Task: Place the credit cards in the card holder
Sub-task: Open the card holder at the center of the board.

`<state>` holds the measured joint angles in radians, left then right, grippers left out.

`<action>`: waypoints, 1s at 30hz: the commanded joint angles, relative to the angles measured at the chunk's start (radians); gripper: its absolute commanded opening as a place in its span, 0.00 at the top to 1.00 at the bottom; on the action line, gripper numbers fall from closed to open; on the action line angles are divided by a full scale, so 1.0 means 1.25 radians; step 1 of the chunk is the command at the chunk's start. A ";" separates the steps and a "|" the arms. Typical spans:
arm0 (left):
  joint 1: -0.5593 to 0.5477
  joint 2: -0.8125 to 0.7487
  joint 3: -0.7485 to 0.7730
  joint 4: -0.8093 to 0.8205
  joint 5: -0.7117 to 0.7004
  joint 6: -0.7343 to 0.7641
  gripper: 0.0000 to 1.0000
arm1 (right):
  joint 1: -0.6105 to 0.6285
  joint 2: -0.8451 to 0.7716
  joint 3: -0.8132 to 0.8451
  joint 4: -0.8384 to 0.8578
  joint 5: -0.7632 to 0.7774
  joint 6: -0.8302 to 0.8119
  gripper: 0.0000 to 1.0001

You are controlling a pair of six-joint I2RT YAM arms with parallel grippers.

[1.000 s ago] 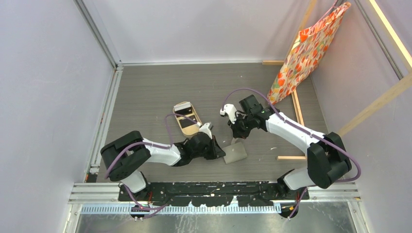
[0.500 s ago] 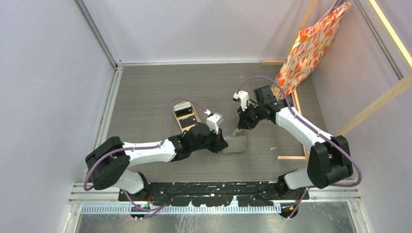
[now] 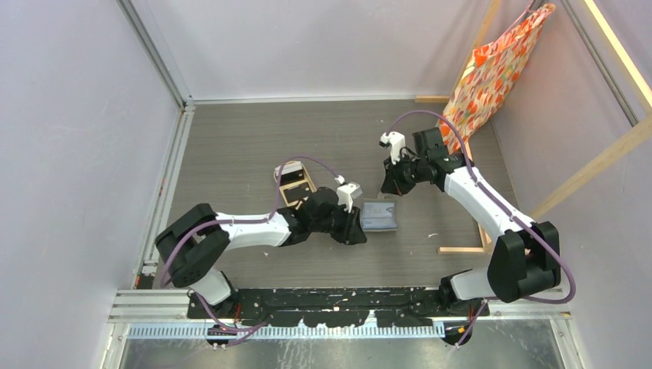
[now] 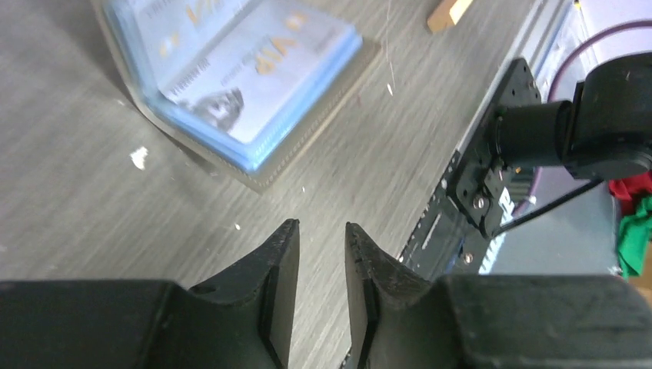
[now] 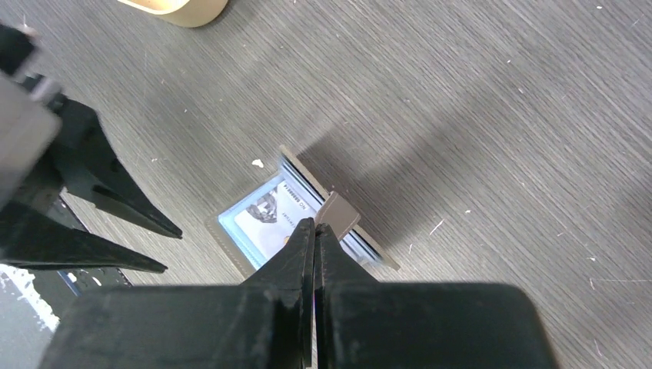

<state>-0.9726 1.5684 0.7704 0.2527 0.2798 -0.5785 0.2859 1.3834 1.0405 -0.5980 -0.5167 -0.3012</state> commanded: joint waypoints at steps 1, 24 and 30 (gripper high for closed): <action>0.009 0.021 -0.022 0.021 0.113 -0.103 0.69 | -0.006 -0.048 0.028 0.021 -0.023 0.029 0.99; 0.038 -0.160 -0.133 0.168 -0.096 -0.068 0.59 | -0.022 0.097 0.006 0.179 0.171 0.153 0.99; 0.038 -0.223 -0.192 0.206 -0.126 -0.078 0.59 | -0.018 0.209 0.066 0.181 0.262 0.131 0.69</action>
<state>-0.9268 1.3743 0.5797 0.4316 0.1864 -0.6975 0.2642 1.6119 1.0504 -0.4007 -0.2852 -0.1333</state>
